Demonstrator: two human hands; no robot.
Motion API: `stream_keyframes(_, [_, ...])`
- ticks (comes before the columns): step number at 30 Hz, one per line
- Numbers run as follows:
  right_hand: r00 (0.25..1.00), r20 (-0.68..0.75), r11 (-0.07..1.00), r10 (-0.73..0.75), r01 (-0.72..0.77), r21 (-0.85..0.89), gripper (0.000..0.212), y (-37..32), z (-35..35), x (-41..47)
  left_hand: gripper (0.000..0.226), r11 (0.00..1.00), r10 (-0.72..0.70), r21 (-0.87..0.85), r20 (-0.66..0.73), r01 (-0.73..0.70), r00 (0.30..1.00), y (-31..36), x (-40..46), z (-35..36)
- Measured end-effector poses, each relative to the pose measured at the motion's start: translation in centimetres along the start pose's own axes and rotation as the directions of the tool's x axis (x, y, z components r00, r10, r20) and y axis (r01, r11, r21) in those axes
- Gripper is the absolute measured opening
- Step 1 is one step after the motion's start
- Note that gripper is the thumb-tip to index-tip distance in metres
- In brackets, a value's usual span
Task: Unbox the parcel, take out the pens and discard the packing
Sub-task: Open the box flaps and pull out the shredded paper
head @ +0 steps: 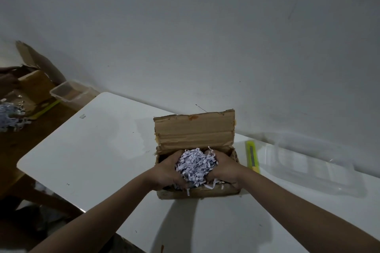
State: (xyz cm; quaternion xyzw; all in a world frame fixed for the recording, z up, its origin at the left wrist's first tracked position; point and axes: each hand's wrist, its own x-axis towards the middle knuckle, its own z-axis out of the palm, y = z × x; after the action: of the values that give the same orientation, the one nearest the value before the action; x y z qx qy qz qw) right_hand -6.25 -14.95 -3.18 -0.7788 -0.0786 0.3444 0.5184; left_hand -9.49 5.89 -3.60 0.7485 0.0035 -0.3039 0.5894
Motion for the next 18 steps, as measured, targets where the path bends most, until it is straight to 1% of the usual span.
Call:
stream_keyframes(2, [0.999, -0.047, 0.999, 0.007, -0.005, 0.048, 0.061, 0.1, 0.0, -0.2, 0.086, 0.999, 0.022, 0.03, -0.049, -0.02, 0.999, 0.1, -0.3, 0.0])
stream_keyframes(4, [0.997, -0.082, 0.995, 0.012, -0.004, 0.097, 0.06, 0.0, 0.0, -0.5, 0.082, 0.999, 0.045, 0.029, -0.067, -0.043, 0.997, 0.3, -0.5, 0.2])
stream_keyframes(8, [0.99, -0.143, 0.992, -0.01, 0.028, 0.12, 0.059, -0.2, -0.1, -0.7, 0.082, 0.997, 0.077, 0.018, -0.101, -0.075, 0.992, 0.7, -1.0, 0.1])
stream_keyframes(11, [0.984, -0.173, 0.991, -0.047, 0.067, 0.113, 0.058, -0.5, -0.5, -1.1, 0.083, 0.992, 0.113, 0.058, -0.08, -0.108, 0.99, 1.6, -1.5, -0.3])
stream_keyframes(15, [0.979, -0.176, 0.985, -0.105, 0.127, 0.119, 0.063, -1.3, -1.1, -2.0, 0.087, 0.984, 0.144, 0.11, -0.061, -0.137, 0.988, 2.8, -1.6, -0.6])
stream_keyframes(18, [0.972, -0.184, 0.981, -0.147, 0.168, 0.102, 0.055, -2.3, -1.6, -2.8, 0.089, 0.981, 0.142, 0.143, -0.073, -0.131, 0.987, 4.0, -1.7, -0.6])
